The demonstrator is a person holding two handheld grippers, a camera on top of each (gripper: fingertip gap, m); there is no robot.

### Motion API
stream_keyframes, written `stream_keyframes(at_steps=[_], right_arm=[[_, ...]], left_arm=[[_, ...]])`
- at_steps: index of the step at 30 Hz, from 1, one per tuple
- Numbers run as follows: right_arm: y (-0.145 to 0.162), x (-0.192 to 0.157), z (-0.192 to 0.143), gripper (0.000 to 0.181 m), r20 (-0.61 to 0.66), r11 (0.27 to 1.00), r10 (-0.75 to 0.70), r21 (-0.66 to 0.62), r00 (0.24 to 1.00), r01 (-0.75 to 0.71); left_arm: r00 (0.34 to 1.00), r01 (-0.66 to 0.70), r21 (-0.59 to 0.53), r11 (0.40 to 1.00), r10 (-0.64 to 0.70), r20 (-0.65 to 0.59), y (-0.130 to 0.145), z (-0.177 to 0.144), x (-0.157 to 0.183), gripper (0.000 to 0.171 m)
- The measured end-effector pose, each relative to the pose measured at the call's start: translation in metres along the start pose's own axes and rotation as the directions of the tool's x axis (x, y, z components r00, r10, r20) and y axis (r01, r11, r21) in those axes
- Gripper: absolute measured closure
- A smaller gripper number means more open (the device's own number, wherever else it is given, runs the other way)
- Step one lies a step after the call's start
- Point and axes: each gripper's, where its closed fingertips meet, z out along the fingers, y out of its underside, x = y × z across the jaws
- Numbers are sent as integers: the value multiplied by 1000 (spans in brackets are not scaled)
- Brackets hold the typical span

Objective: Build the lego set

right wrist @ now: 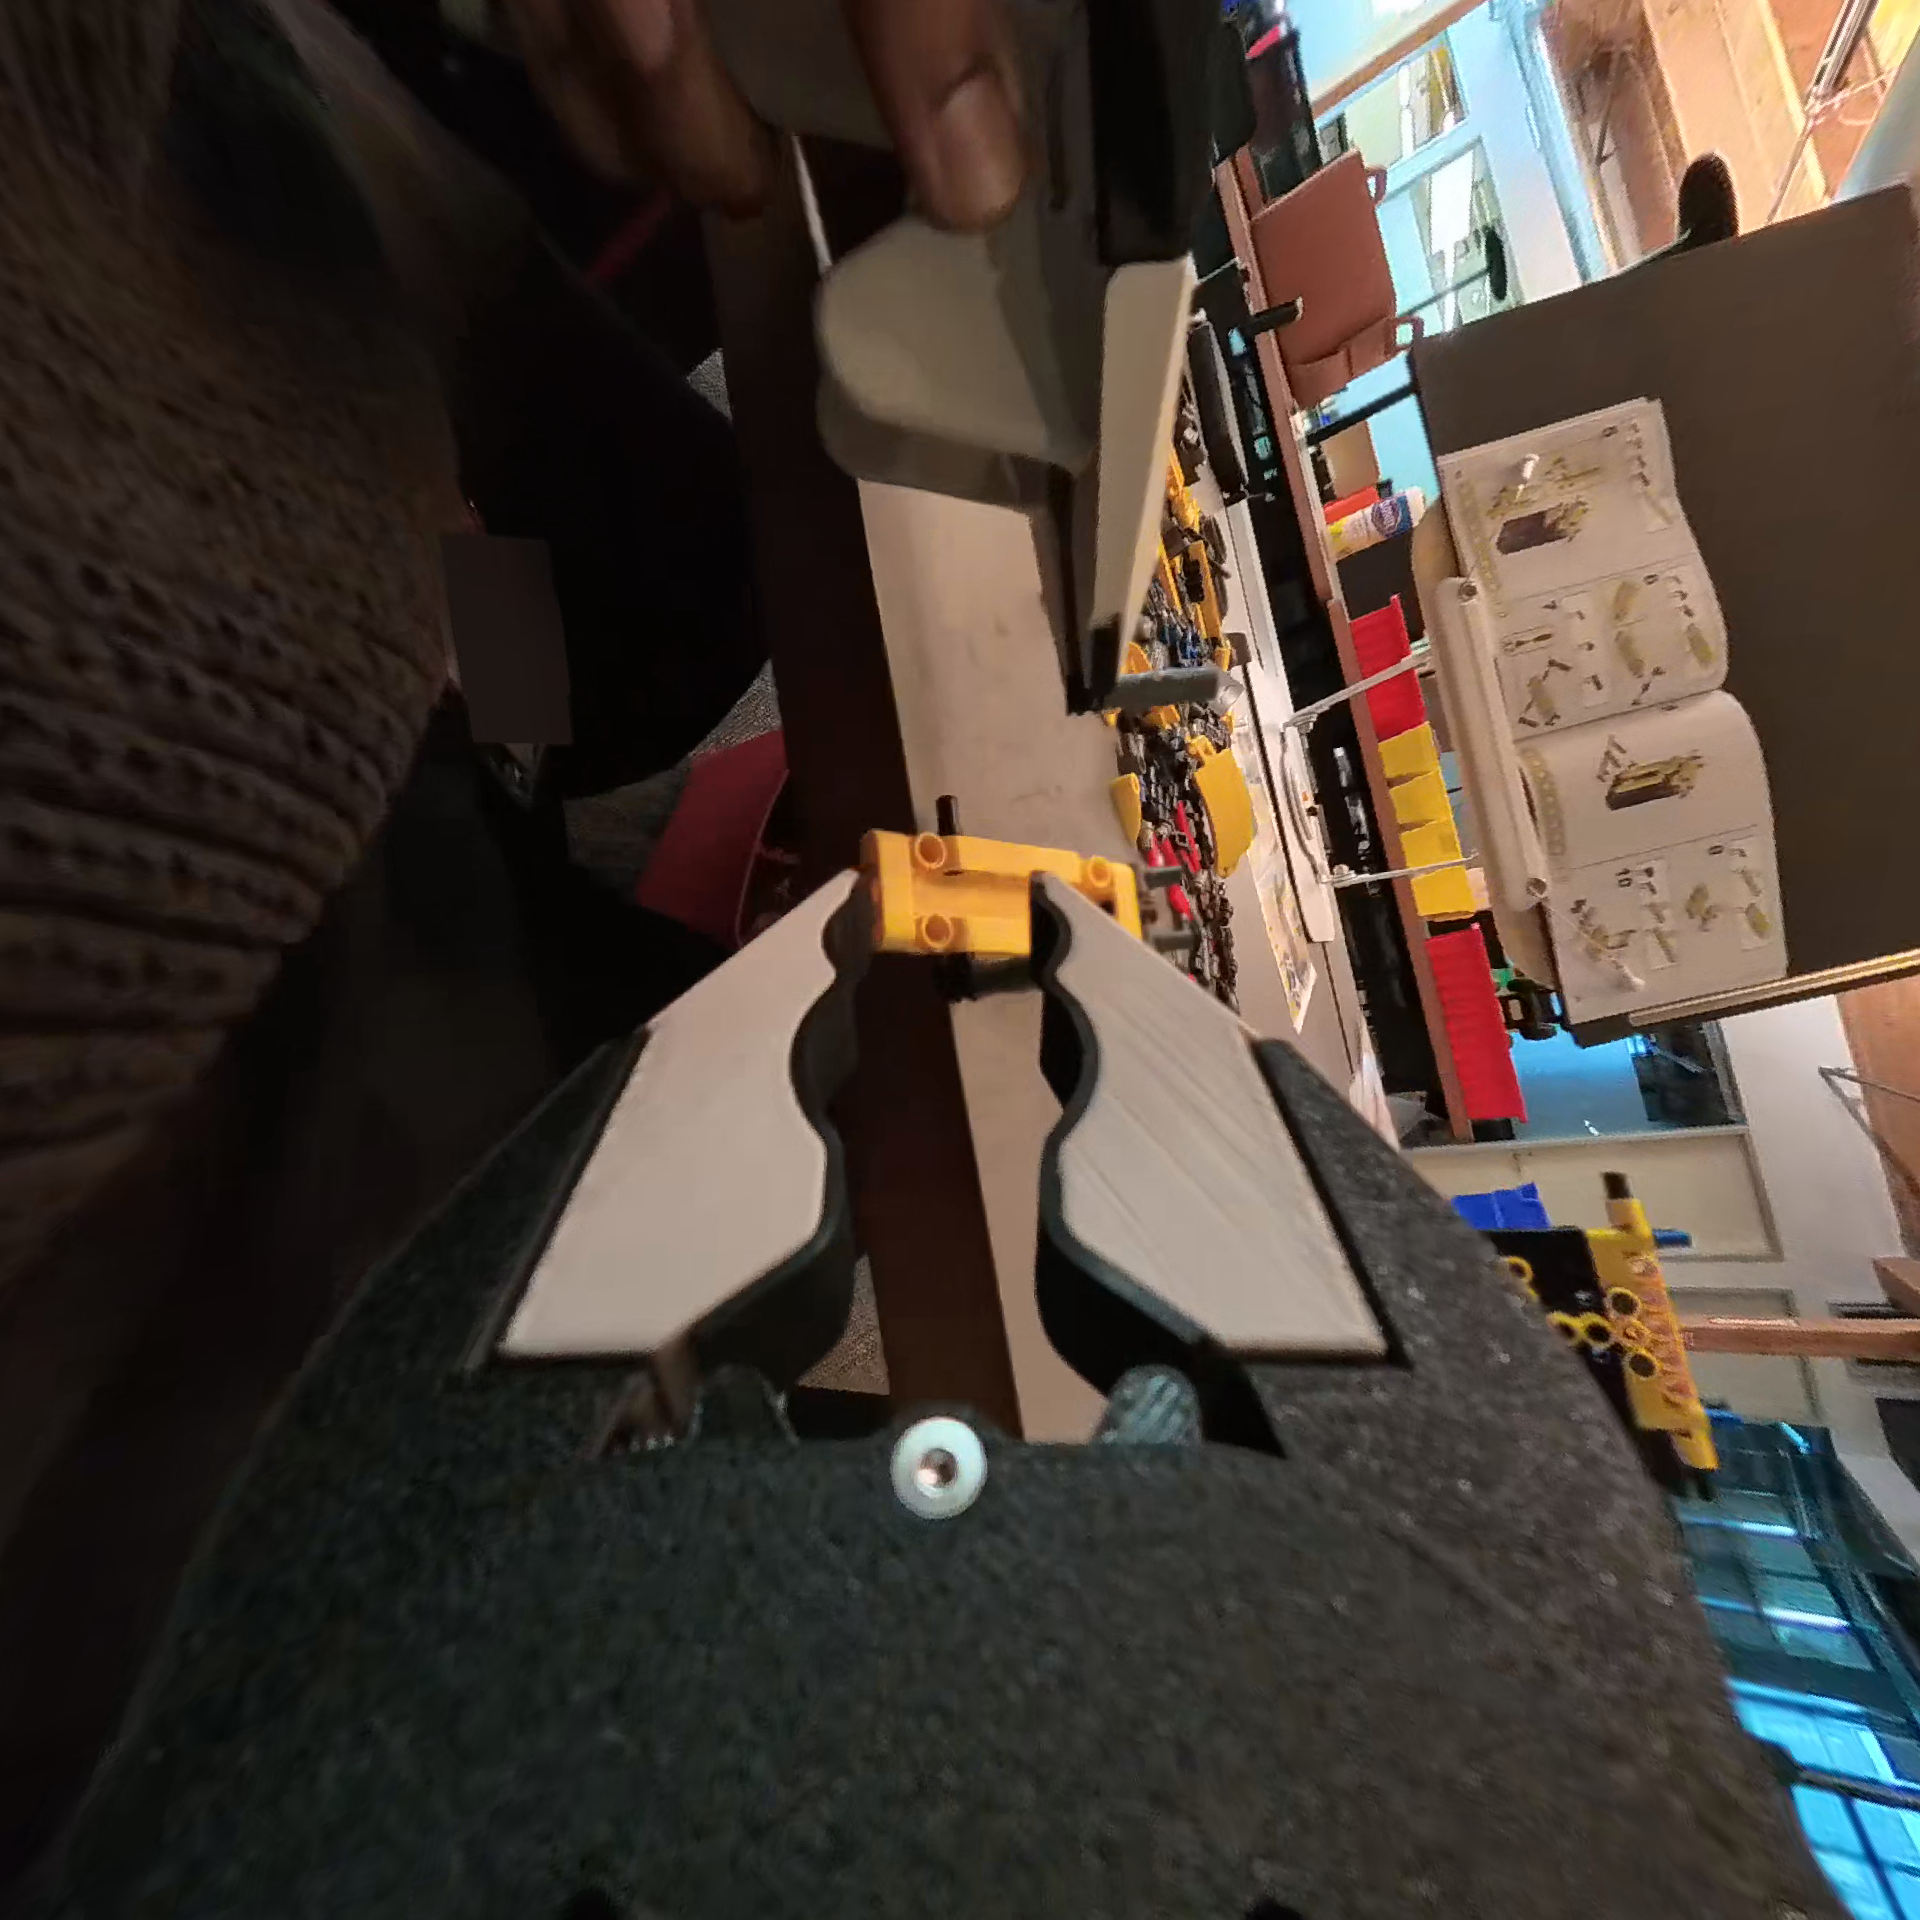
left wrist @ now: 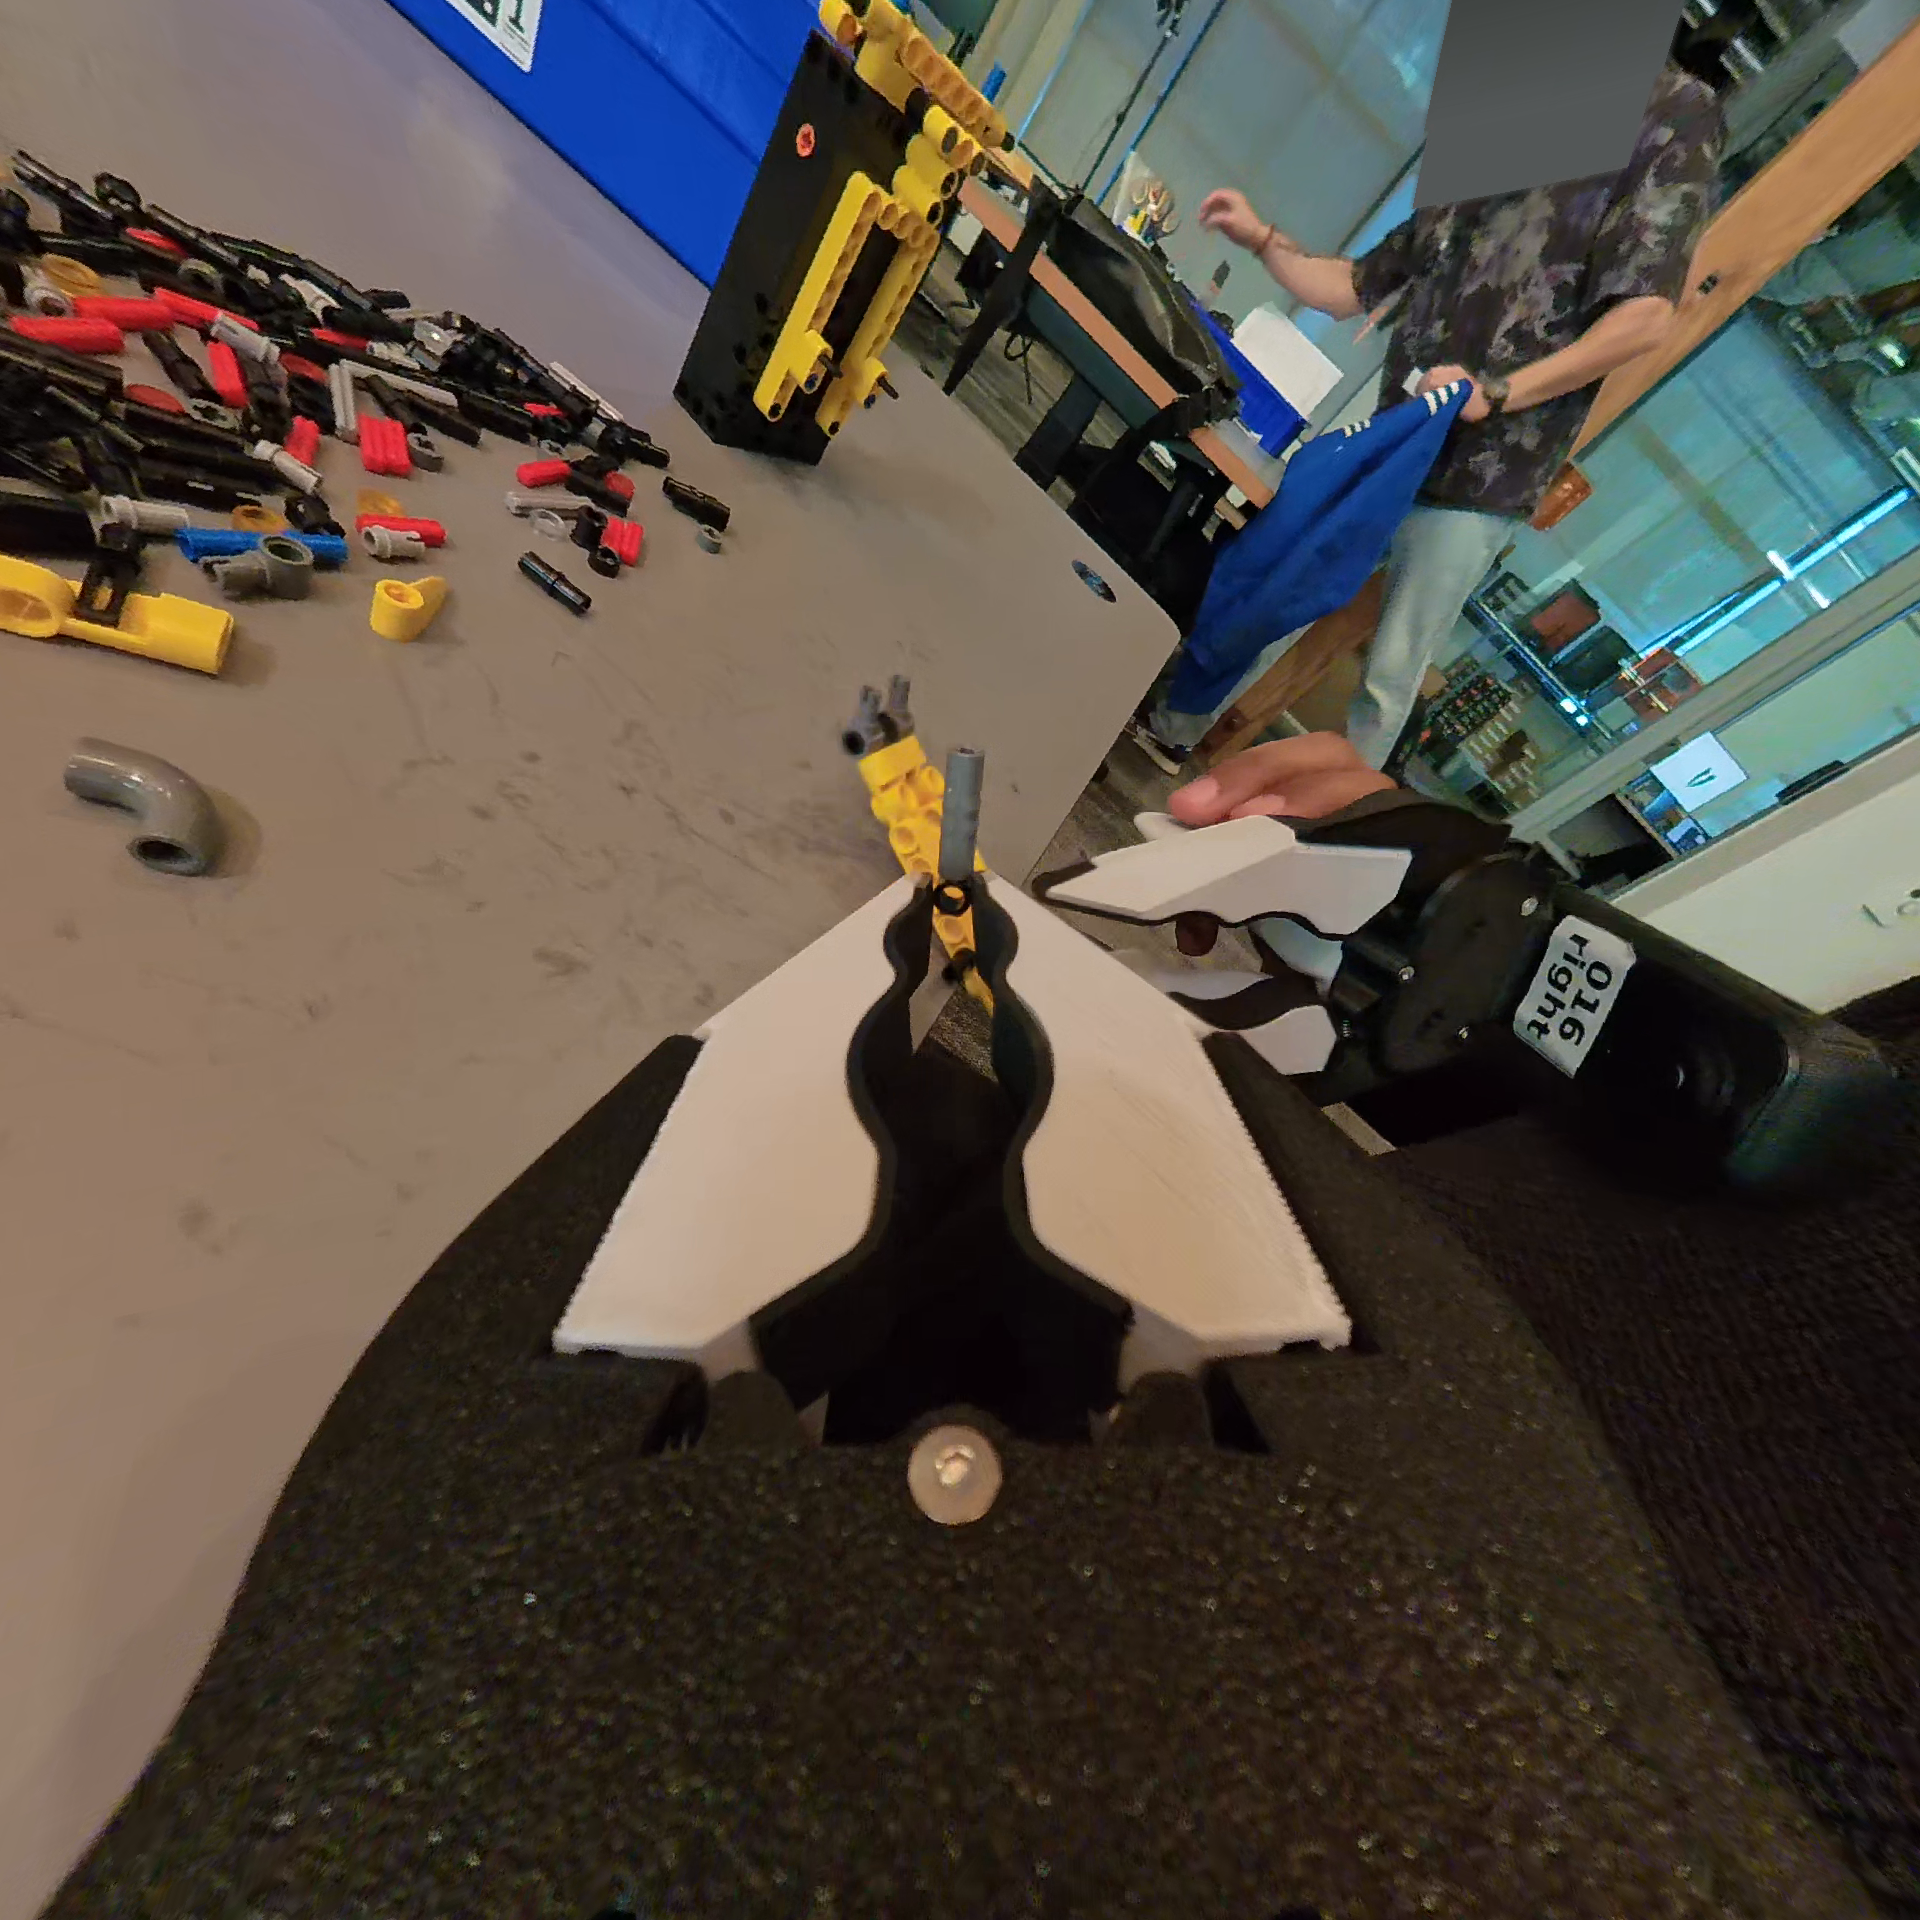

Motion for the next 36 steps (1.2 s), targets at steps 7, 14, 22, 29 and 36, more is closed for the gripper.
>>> stream_keyframes(at_steps=[7,14,22,29,36], right_arm=[[-6,-1,-5,146,21,1000,-23,20,1000,22],[1,-11,3,147,43,996,-89,3,995,89],[12,-9,13,148,24,990,-134,-34,991,135],[5,-5,13,160,-31,987,-162,-19,986,162],[-11,25,-1,174,-115,996,-57,63,992,64]], left_arm=[[1000,6,2,1000,-6,-18,1,1,4,166],[999,11,4,1000,-11,-30,2,2,5,166],[997,55,4,998,-55,-63,3,2,5,166],[994,71,10,997,-70,-80,2,2,6,166],[970,167,68,984,-151,-190,-12,-6,16,166]])
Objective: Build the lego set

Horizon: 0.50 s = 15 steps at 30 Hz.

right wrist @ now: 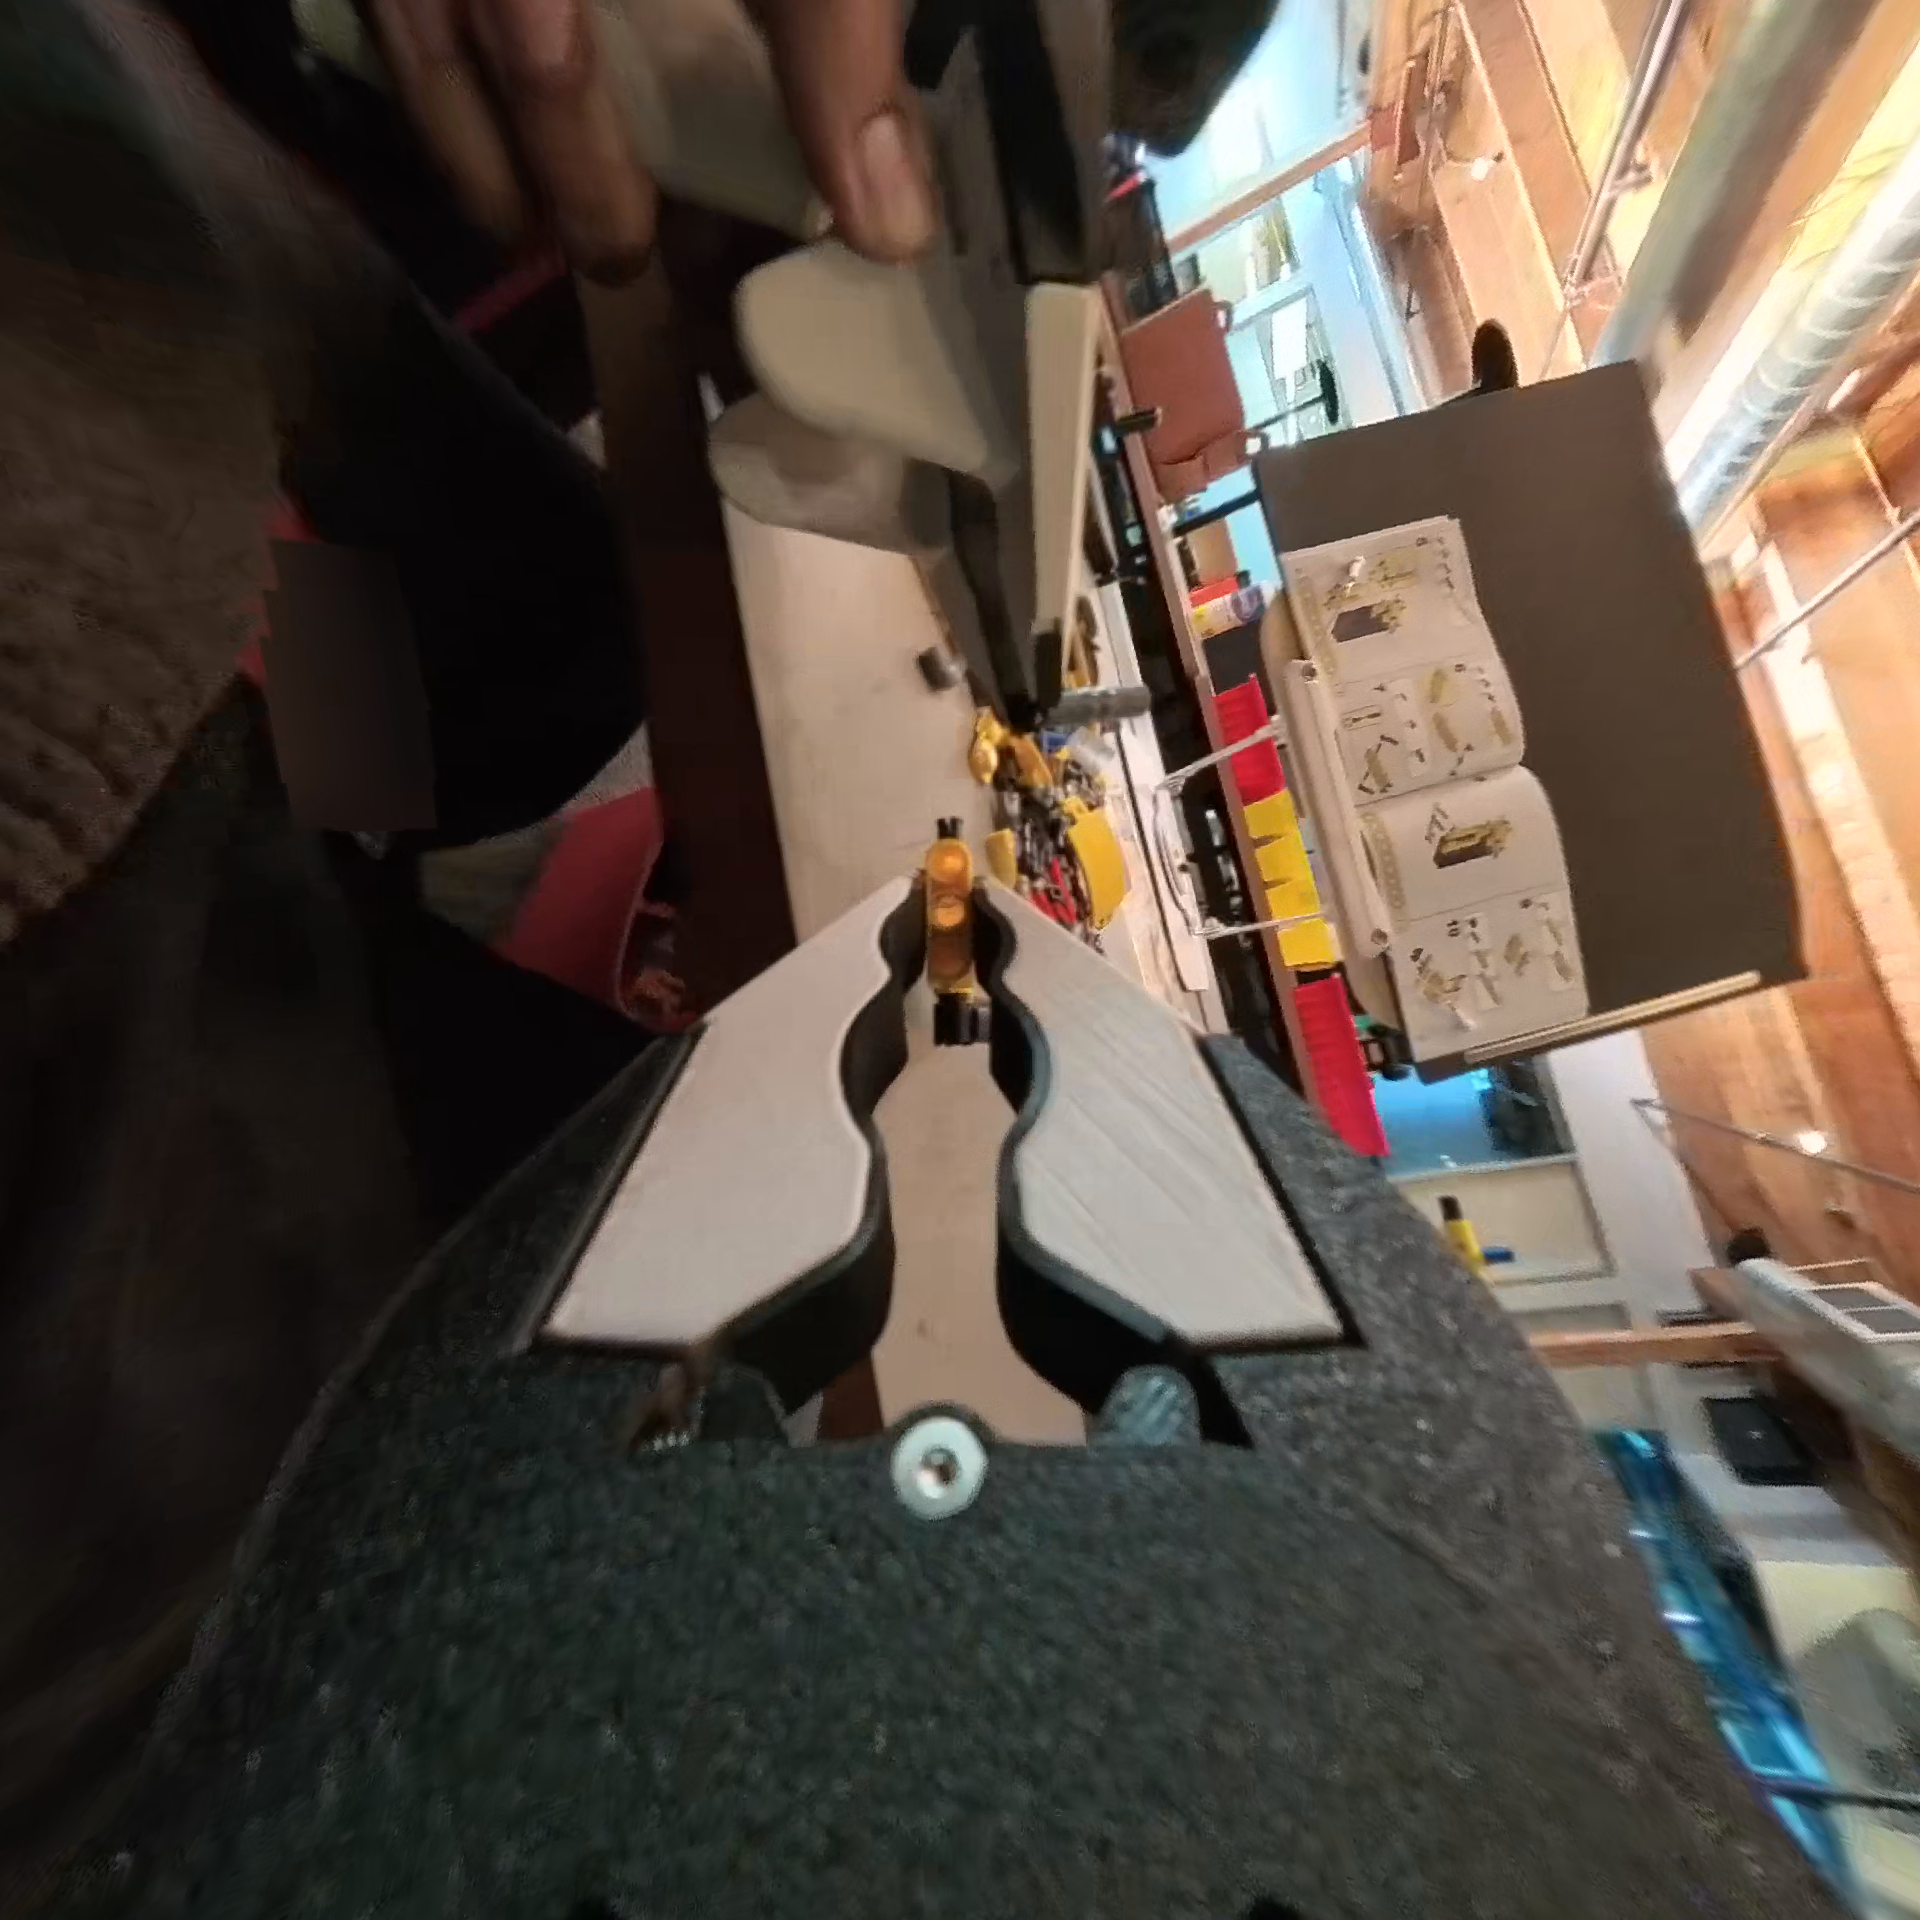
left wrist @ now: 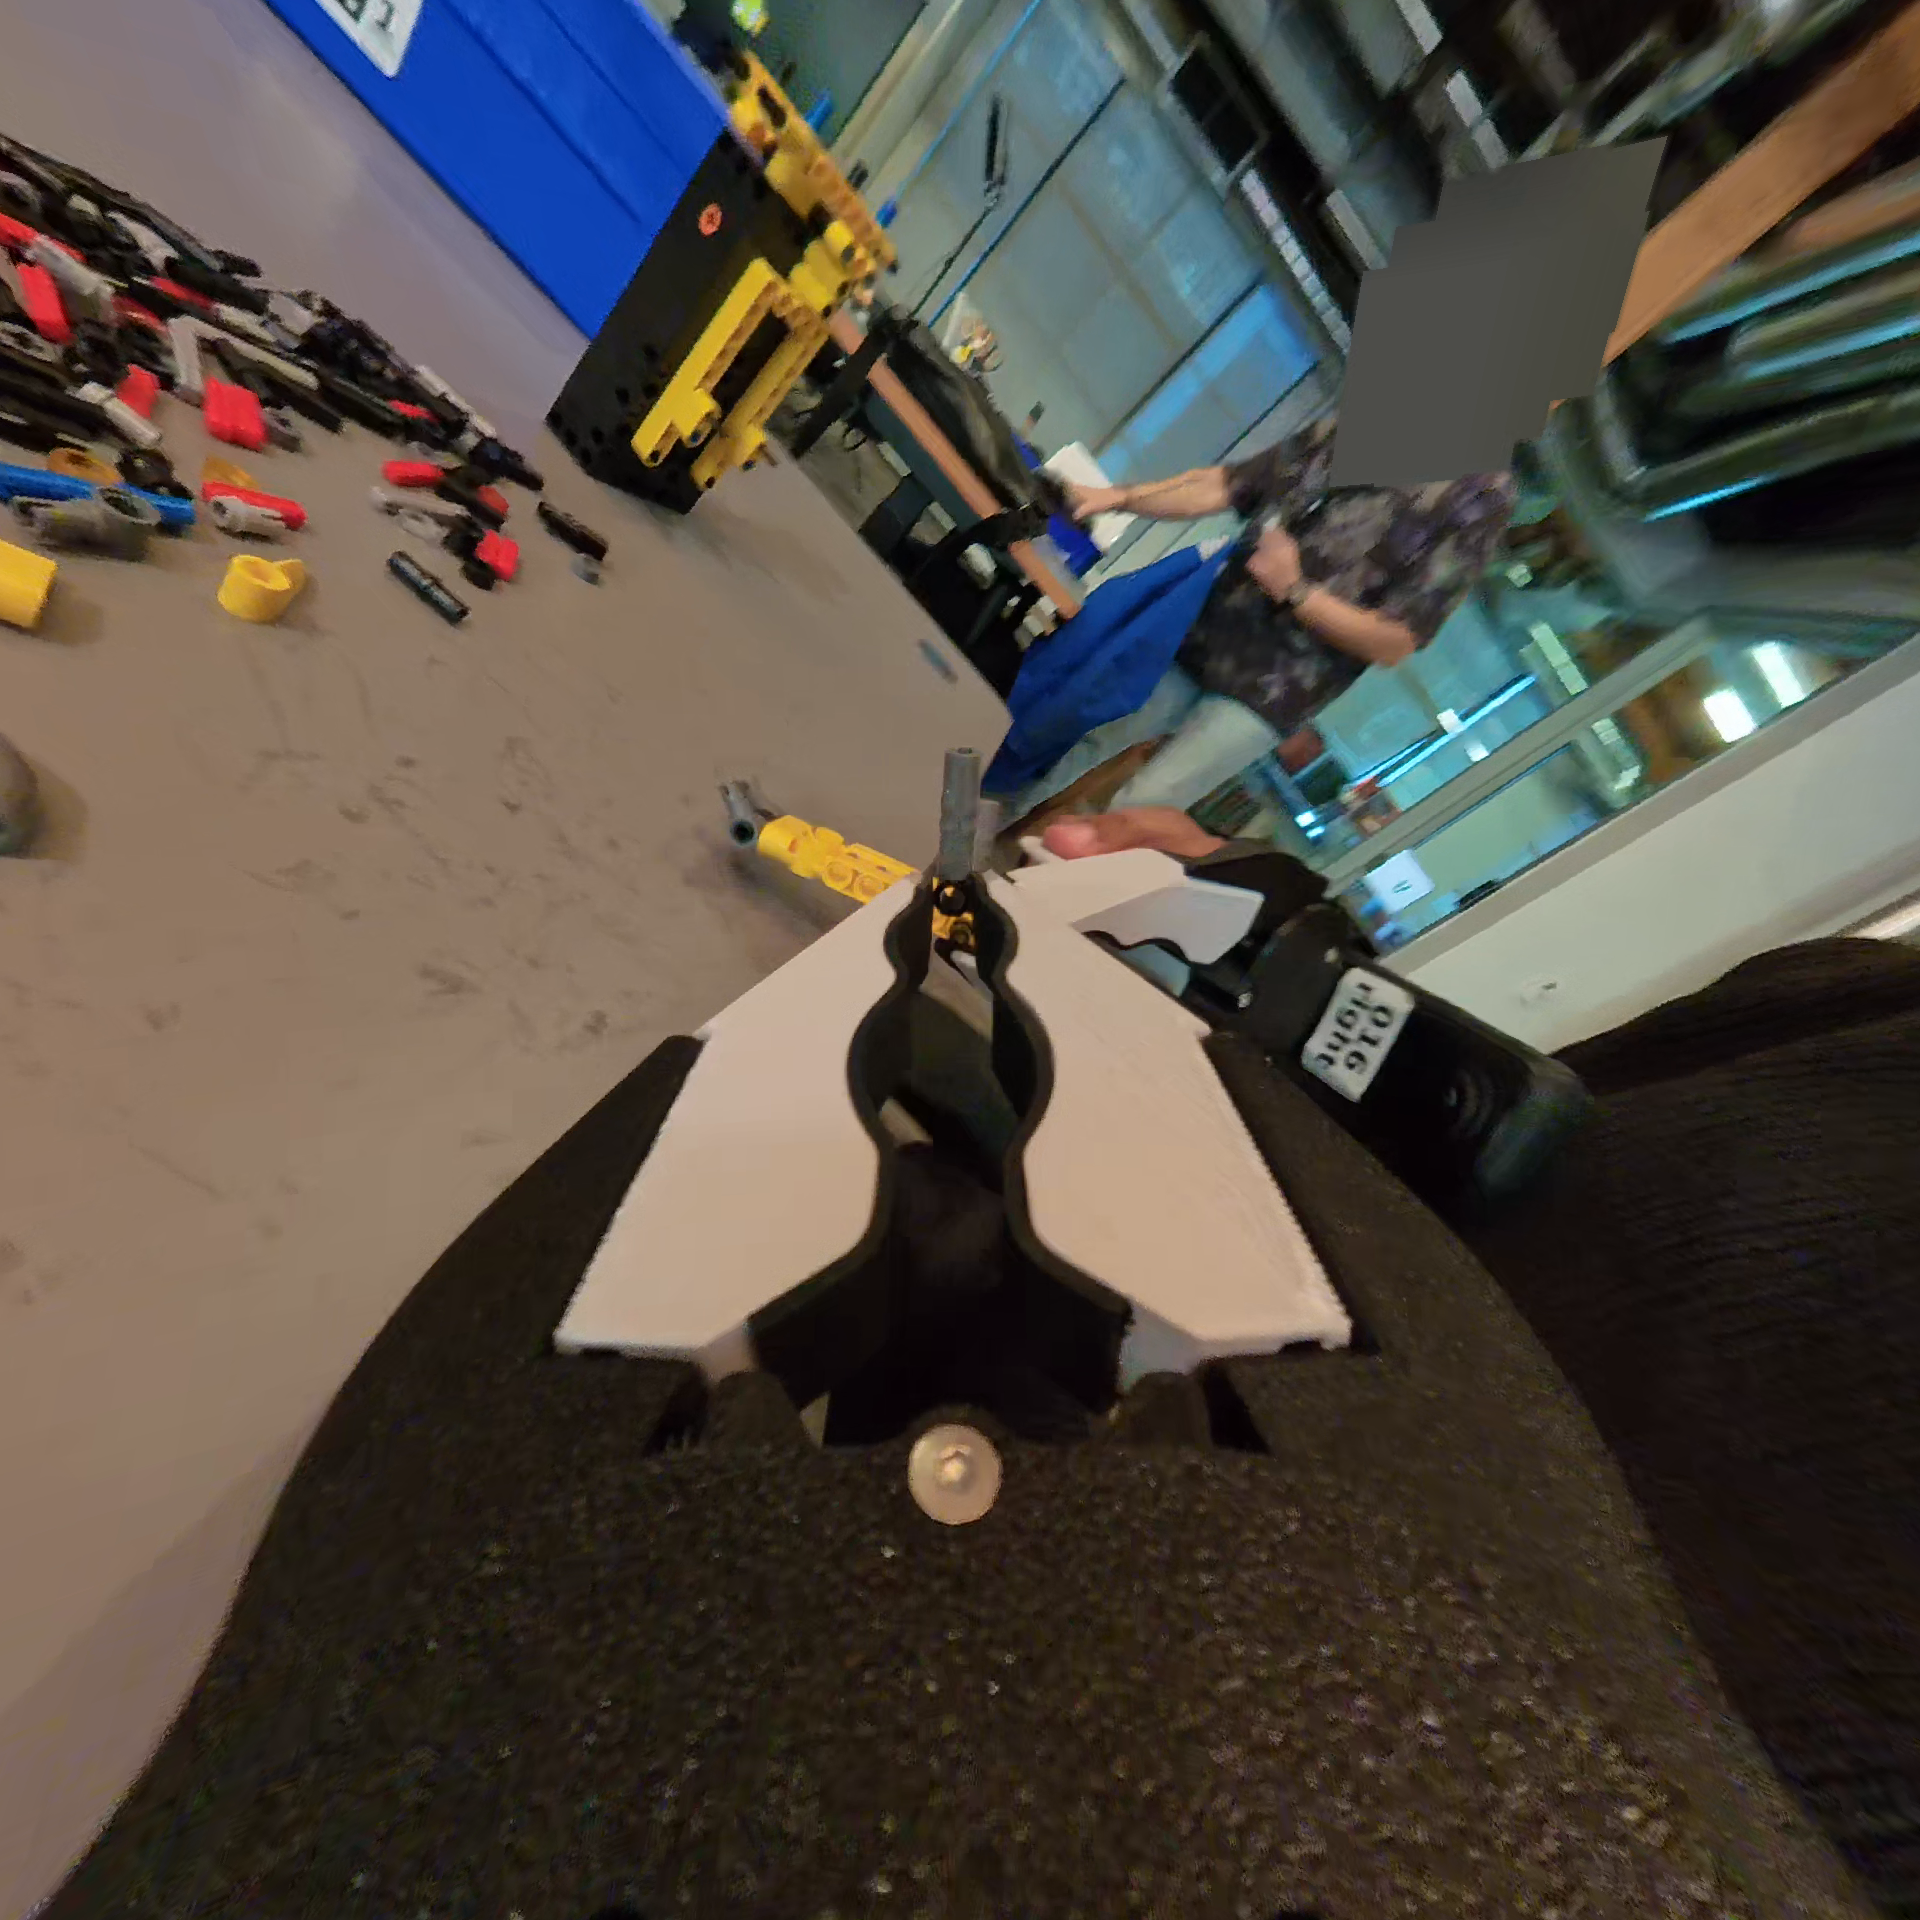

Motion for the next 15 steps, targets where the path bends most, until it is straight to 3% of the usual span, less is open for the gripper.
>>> stream_keyframes(at_steps=[3,7,15], right_arm=[[-7,19,-5,174,-5,992,127,30,992,-127],[-18,42,-5,174,9,972,235,14,972,-235],[-29,43,3,175,92,999,36,-34,995,-33]], left_arm=[[989,105,39,994,-100,-111,-8,-2,12,166],[925,287,85,954,-253,-283,-19,-6,26,166],[948,239,71,968,-217,-234,-17,-5,25,166]])
